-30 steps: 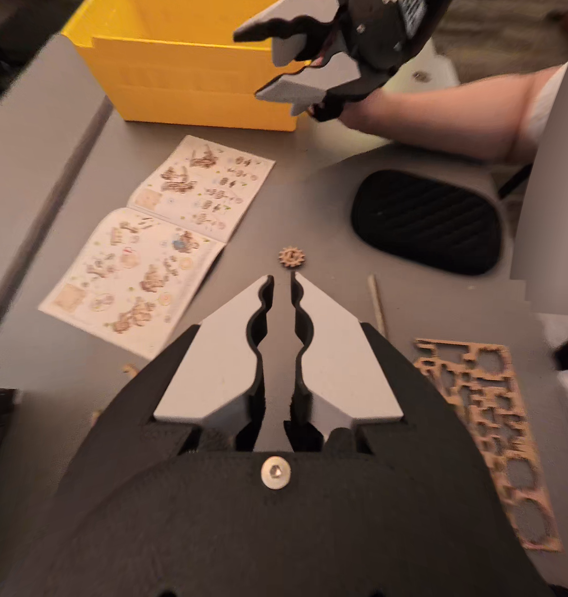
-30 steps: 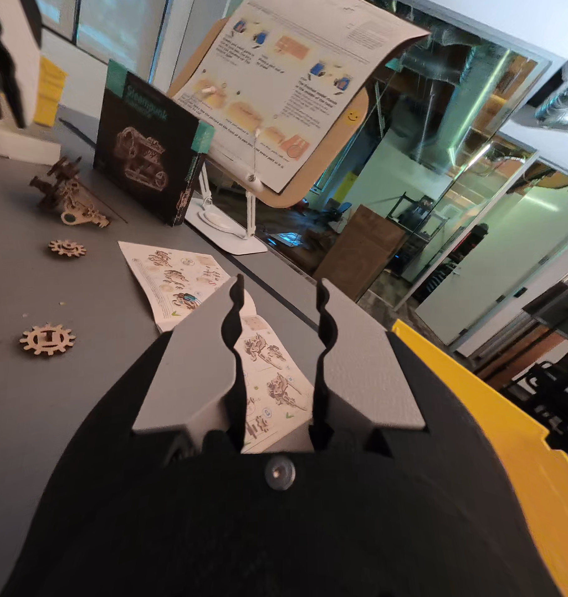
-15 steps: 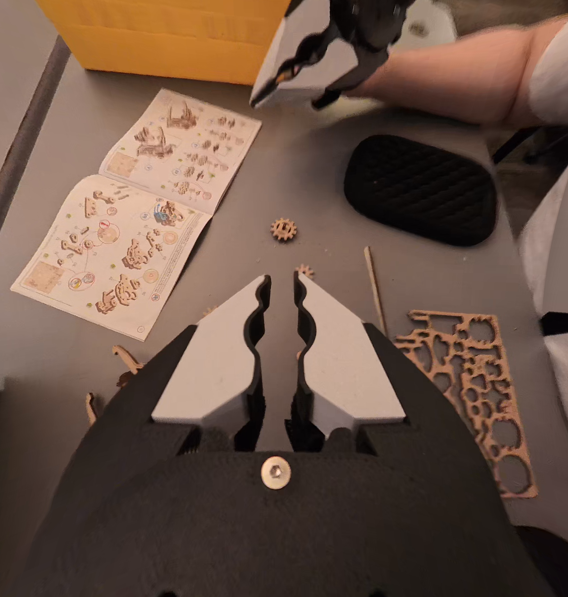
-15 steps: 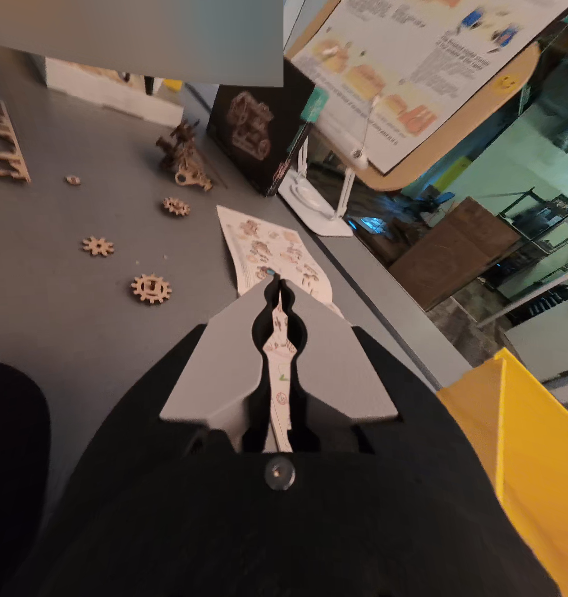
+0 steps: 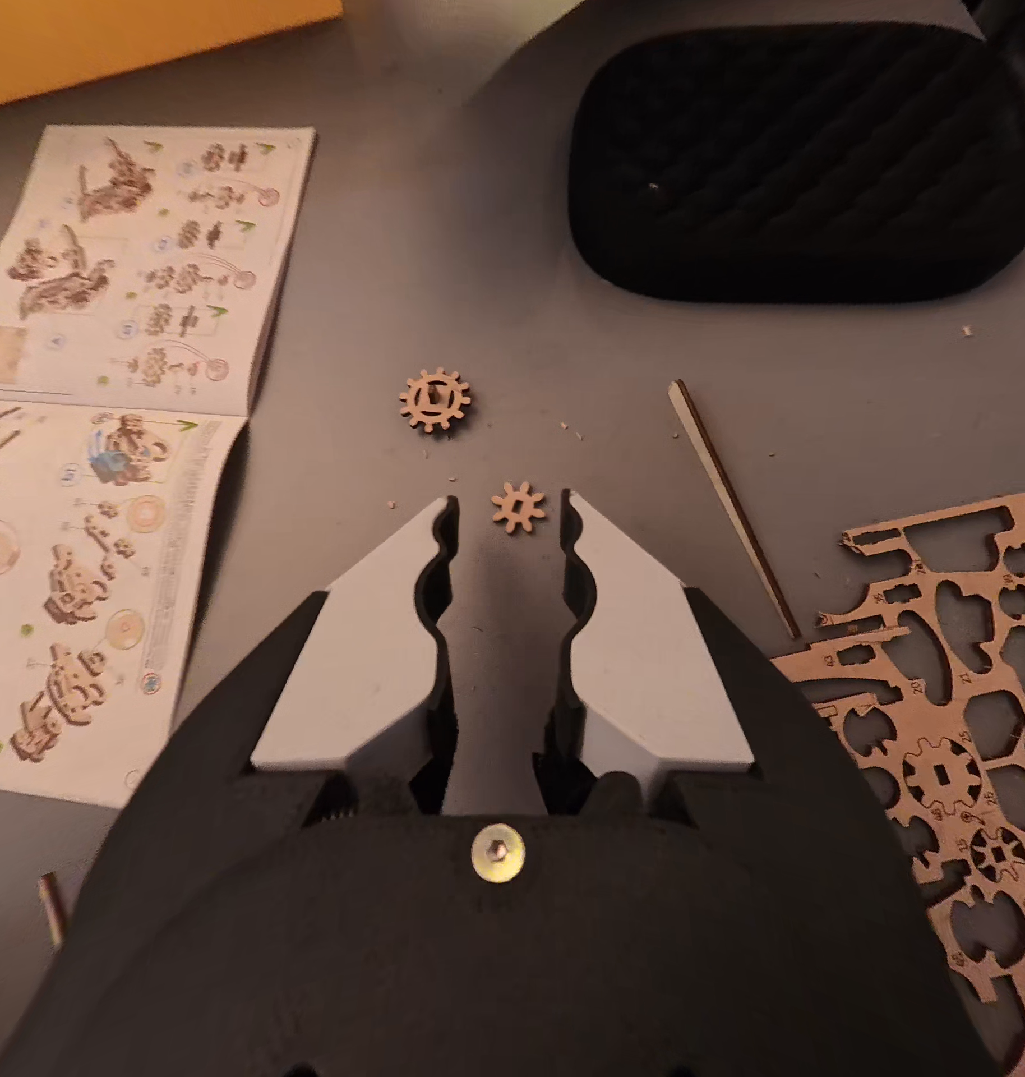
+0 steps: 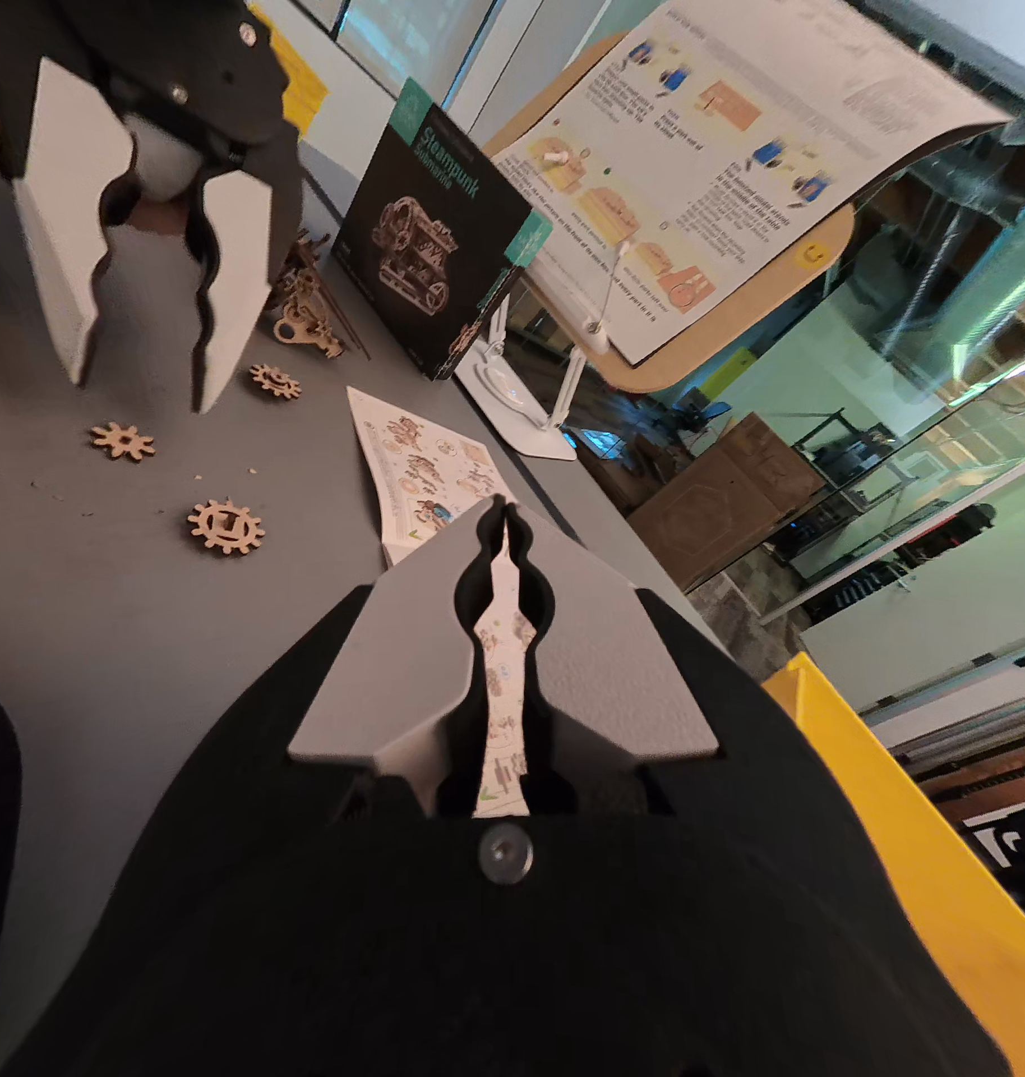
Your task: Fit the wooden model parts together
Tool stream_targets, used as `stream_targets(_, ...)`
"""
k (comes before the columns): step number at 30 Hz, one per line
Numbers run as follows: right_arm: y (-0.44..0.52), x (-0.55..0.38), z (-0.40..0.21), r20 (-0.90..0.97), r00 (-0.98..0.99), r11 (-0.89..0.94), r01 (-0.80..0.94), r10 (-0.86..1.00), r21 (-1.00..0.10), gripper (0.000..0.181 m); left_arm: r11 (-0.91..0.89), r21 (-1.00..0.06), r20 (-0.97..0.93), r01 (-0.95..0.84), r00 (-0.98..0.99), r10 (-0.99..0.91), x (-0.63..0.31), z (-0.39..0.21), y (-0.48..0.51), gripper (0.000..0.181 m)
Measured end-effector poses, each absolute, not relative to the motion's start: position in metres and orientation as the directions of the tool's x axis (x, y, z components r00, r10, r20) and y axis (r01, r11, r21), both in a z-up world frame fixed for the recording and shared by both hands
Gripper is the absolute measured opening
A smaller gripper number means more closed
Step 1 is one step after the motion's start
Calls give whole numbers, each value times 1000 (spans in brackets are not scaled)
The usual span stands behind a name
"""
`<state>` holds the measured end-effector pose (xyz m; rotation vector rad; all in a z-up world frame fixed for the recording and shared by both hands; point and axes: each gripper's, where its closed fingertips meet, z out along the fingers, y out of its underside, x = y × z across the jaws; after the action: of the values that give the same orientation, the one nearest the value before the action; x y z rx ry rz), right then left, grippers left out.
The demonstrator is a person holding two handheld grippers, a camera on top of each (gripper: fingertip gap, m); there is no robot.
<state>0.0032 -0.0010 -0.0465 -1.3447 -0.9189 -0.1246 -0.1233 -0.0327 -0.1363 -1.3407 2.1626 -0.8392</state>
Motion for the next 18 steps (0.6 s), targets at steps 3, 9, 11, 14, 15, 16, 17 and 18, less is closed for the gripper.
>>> stream_targets(3, -4, 9, -31, 625, 695, 304, 546, 356, -781, 0, 361, -663, -67, -655, -429, -901, -125, -149, -32, 34)
stream_targets(9, -10, 21, -5, 588, 766, 356, 489, 261, -796, 0, 380, -646, -74, -662, -441, -894, -124, -157, -36, 32)
stream_targets(11, -9, 24, -4, 579, 775, 349, 484, 254, -802, 0, 390, -643, -71, -660, -455, -888, -124, -158, -39, 25)
stream_targets(14, -8, 24, -6, 568, 778, 343, 474, 268, -811, 0, 401, -643, -81, -652, -463, -883, -124, -158, -40, 18)
stream_targets(15, -8, 24, -6, 570, 776, 343, 475, 270, -810, 0, 399, -642, -79, -655, -461, -884, -124, -158, -40, 18)
stream_targets(16, -8, 23, -7, 572, 773, 341, 478, 273, -809, 0, 396, -641, -78, -657, -458, -885, -123, -158, -39, 18)
stream_targets(17, -8, 23, -8, 575, 771, 339, 482, 274, -808, 0, 395, -641, -79, -658, -456, -887, -123, -157, -39, 18)
stream_targets(18, -8, 22, -9, 577, 769, 337, 484, 276, -807, 0, 395, -643, -80, -656, -456, -886, -123, -157, -39, 18)
